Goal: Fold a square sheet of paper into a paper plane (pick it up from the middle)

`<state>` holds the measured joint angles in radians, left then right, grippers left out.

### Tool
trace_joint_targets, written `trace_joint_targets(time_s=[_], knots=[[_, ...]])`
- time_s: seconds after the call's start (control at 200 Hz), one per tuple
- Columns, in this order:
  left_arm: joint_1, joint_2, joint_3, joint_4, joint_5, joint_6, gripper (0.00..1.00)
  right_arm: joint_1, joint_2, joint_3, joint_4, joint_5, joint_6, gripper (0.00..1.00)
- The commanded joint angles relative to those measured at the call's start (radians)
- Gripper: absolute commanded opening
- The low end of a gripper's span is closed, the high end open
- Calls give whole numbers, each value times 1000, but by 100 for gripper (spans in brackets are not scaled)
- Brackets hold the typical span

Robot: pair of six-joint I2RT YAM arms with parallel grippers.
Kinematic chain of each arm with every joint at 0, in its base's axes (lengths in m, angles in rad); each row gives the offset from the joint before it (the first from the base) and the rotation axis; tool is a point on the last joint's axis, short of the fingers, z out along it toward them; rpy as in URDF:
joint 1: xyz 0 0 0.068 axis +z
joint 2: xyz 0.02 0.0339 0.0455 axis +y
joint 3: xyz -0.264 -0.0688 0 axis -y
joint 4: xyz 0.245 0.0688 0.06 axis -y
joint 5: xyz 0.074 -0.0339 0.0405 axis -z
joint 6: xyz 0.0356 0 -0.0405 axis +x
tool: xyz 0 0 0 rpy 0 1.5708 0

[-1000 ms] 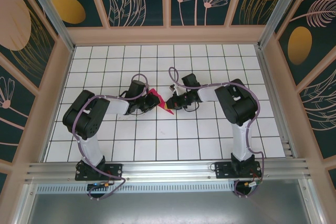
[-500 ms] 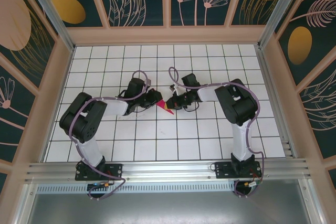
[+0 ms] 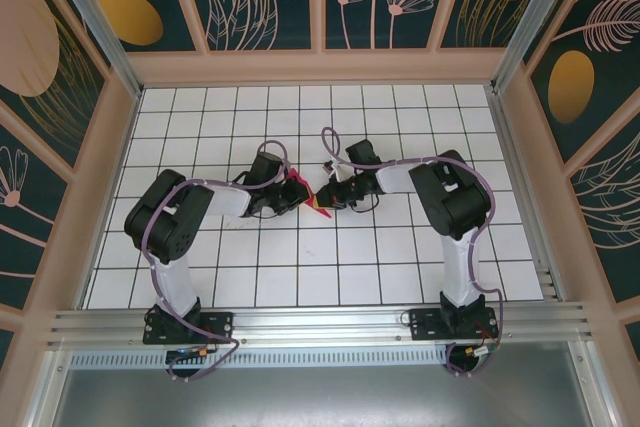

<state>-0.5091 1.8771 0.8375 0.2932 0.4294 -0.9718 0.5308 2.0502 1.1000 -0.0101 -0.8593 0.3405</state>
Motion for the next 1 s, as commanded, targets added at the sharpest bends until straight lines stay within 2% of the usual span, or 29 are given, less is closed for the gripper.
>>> trace_joint_targets(time_s=[0.0,0.3,0.495,0.726,0.996], knots=[[1,48,0,-128,-104,22,11,-15,-20,-17,-61,37,20,13],[1,48,-6,-135,-115,30,11,-22,-85,-65,-80,27,18,16],[1,47,-6,-134,-115,31,11,-22,-64,-83,-90,44,7,10],[1,48,-4,-137,-124,28,11,-20,-51,-64,-127,118,-7,9],[1,50,1,-149,-134,30,11,11,-215,-42,-142,226,-32,18]])
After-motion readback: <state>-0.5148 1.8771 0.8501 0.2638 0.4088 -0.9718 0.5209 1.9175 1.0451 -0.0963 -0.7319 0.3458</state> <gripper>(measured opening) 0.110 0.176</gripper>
